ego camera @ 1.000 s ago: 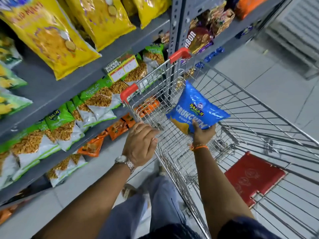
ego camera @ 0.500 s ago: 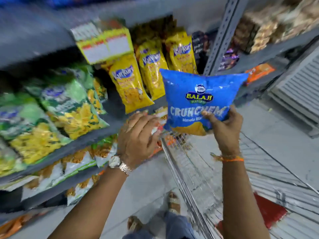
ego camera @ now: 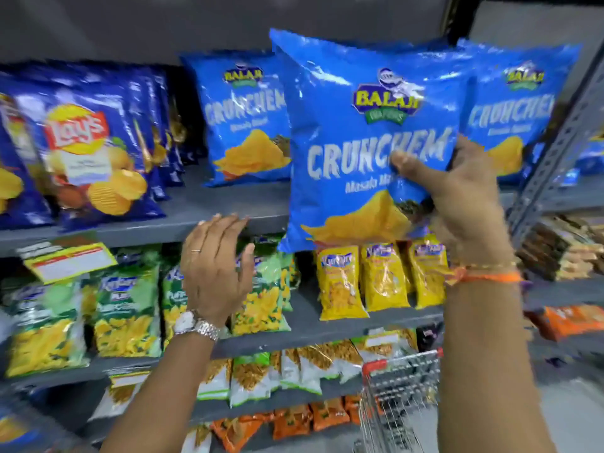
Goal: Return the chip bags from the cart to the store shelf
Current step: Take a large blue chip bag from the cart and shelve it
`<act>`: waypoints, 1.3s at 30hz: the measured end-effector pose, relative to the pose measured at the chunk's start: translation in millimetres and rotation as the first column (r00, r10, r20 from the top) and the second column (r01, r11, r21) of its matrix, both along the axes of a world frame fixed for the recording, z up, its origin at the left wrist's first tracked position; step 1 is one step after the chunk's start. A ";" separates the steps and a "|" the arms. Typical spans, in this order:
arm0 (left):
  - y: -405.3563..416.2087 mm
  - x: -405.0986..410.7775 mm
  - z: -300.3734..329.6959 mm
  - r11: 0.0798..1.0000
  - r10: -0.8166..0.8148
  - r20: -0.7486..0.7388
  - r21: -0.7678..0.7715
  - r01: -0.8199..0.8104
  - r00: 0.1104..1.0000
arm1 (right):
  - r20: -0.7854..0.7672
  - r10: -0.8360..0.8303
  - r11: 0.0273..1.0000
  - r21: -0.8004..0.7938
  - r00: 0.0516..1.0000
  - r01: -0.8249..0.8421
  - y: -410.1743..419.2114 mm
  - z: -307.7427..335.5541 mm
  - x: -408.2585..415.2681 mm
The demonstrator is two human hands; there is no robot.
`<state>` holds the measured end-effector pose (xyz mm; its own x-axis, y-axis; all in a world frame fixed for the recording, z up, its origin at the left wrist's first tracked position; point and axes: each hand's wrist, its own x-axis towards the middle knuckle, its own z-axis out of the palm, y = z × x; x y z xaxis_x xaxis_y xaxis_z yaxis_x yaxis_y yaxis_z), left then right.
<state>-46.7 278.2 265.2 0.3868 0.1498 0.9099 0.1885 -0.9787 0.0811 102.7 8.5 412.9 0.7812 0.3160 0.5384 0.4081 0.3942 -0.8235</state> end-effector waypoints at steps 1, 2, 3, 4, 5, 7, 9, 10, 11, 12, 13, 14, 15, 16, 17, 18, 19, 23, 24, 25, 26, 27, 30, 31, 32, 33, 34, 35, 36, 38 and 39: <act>9.7 -4.3 -0.9 0.999 0.038 -0.008 -0.020 -0.038 0.999 | -0.002 0.015 1.000 0.001 1.000 -0.015 15.6 8.3 0.9; 18.4 -9.3 -1.7 0.997 0.069 -0.020 -0.032 -0.069 0.997 | -0.002 0.025 1.000 -0.004 1.000 -0.025 32.9 15.9 1.0; 25.3 -13.2 -2.7 0.995 0.090 -0.032 -0.038 -0.091 0.995 | -0.006 0.035 0.999 -0.016 0.999 -0.035 49.2 22.2 1.9; 30.8 -15.9 -3.0 0.994 0.103 -0.040 -0.042 -0.105 0.994 | -0.014 0.047 0.998 -0.030 0.999 -0.047 65.6 26.8 2.9; 35.2 -18.0 -2.8 0.992 0.114 -0.042 -0.044 -0.116 0.993 | -0.029 0.058 0.998 -0.039 0.998 -0.059 81.5 30.9 4.1; 42.2 -19.6 -2.0 0.989 0.136 -0.033 -0.052 -0.138 0.990 | -0.065 0.063 0.996 -0.057 0.996 -0.066 110.6 35.1 8.6; 48.5 -21.9 -0.6 0.985 0.152 -0.025 -0.074 -0.153 0.988 | -0.088 0.069 0.994 -0.082 0.994 -0.077 134.2 33.8 12.1; 50.9 -23.5 0.0 0.984 0.151 -0.026 -0.088 -0.152 0.988 | -0.095 0.077 0.992 -0.088 0.992 -0.086 144.3 31.0 14.3; 52.1 -24.9 -0.7 0.984 0.144 -0.029 -0.101 -0.146 0.989 | -0.103 0.084 0.992 -0.089 0.991 -0.094 152.4 26.9 16.1; 53.0 -26.5 -1.2 0.985 0.136 -0.032 -0.107 -0.138 0.990 | -0.110 0.084 0.991 -0.096 0.990 -0.095 160.3 23.1 16.9; 53.4 -27.8 -1.7 0.986 0.125 -0.035 -0.108 -0.128 0.992 | -0.120 0.076 0.991 -0.105 0.990 -0.089 166.4 19.6 17.1; 53.6 -28.7 -2.0 0.987 0.114 -0.035 -0.109 -0.117 0.993 | -0.130 0.066 0.990 -0.115 0.989 -0.081 171.5 16.3 16.9; 53.8 -29.4 -1.8 0.988 0.105 -0.033 -0.109 -0.108 0.994 | -0.153 0.059 0.990 -0.118 0.986 -0.078 176.0 14.0 18.6; 53.5 -29.9 -1.8 0.989 0.100 -0.030 -0.111 -0.102 0.995 | -0.178 0.057 0.990 -0.121 0.982 -0.079 179.8 12.3 19.6; 53.3 -30.2 -1.5 0.989 0.098 -0.029 -0.113 -0.101 0.995 | -0.196 0.055 0.989 -0.125 0.979 -0.080 183.0 12.0 21.2; 53.0 -30.6 -0.9 0.988 0.097 -0.031 -0.116 -0.100 0.995 | -0.204 0.054 0.988 -0.133 0.977 -0.083 186.1 12.6 22.3; 52.7 -30.5 -0.4 0.988 0.098 -0.033 -0.118 -0.101 0.995 | -0.204 0.056 0.986 -0.142 0.977 -0.087 188.5 13.3 24.5; 48.4 -30.1 0.8 0.986 0.100 -0.021 -0.135 -0.102 0.995 | -0.187 0.056 0.977 -0.194 0.981 -0.093 189.4 11.9 27.2; 46.6 -29.9 1.8 0.984 0.100 -0.016 -0.145 -0.101 0.995 | -0.180 0.058 0.974 -0.205 0.982 -0.095 187.4 10.5 26.2; 44.9 -29.2 3.6 0.983 0.102 -0.011 -0.155 -0.103 0.995 | -0.173 0.057 0.972 -0.215 0.983 -0.094 185.0 9.7 26.5; 43.1 -28.2 5.4 0.981 0.103 -0.006 -0.164 -0.103 0.995 | -0.163 0.053 0.970 -0.225 0.985 -0.090 181.6 9.2 26.3; 41.1 -27.1 7.7 0.981 0.098 -0.004 -0.168 -0.097 0.995 | -0.148 0.045 0.969 -0.235 0.988 -0.080 176.7 10.0 26.5; 31.8 -25.2 6.8 0.988 0.044 -0.015 -0.145 -0.046 0.999 | -0.086 -0.021 0.967 -0.254 0.996 -0.001 149.0 9.6 23.0; 29.5 -23.4 3.8 0.990 0.030 -0.023 -0.135 -0.033 0.999 | -0.047 -0.076 0.967 -0.247 0.996 0.062 137.6 7.2 23.0; 27.7 -20.9 0.7 0.992 0.014 -0.030 -0.122 -0.018 0.999 | -0.001 -0.154 0.965 -0.213 0.988 0.150 126.1 4.4 24.8; 25.5 -19.4 -3.8 0.994 -0.011 -0.033 -0.113 0.008 0.999 | 0.025 -0.230 0.962 -0.145 0.973 0.232 114.3 -0.4 27.1; 24.4 -14.0 -2.6 0.995 -0.044 -0.024 -0.094 0.042 0.999 | 0.027 -0.307 0.951 -0.044 0.951 0.307 103.1 0.5 32.2; 23.8 -8.4 1.1 0.994 -0.075 -0.024 -0.078 0.073 0.997 | 0.008 -0.373 0.927 0.050 0.928 0.372 92.7 1.9 37.2; 23.6 -3.7 3.5 0.993 -0.098 -0.033 -0.074 0.096 0.995 | -0.012 -0.443 0.891 0.107 0.896 0.442 83.6 0.6 42.1; 19.9 5.2 9.1 0.991 -0.126 -0.058 -0.061 0.122 0.990 | -0.013 -0.588 0.802 0.122 0.809 0.584 67.4 -2.1 56.5; 17.5 7.7 10.3 0.990 -0.134 -0.065 -0.058 0.130 0.989 | -0.002 -0.631 0.774 0.069 0.776 0.629 60.4 -5.8 66.2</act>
<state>-39.0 295.7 275.6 0.4680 0.1405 0.8725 0.0647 -0.9901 0.1247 168.9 68.9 407.1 0.7827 -0.2775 0.5571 0.5990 0.0927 -0.7954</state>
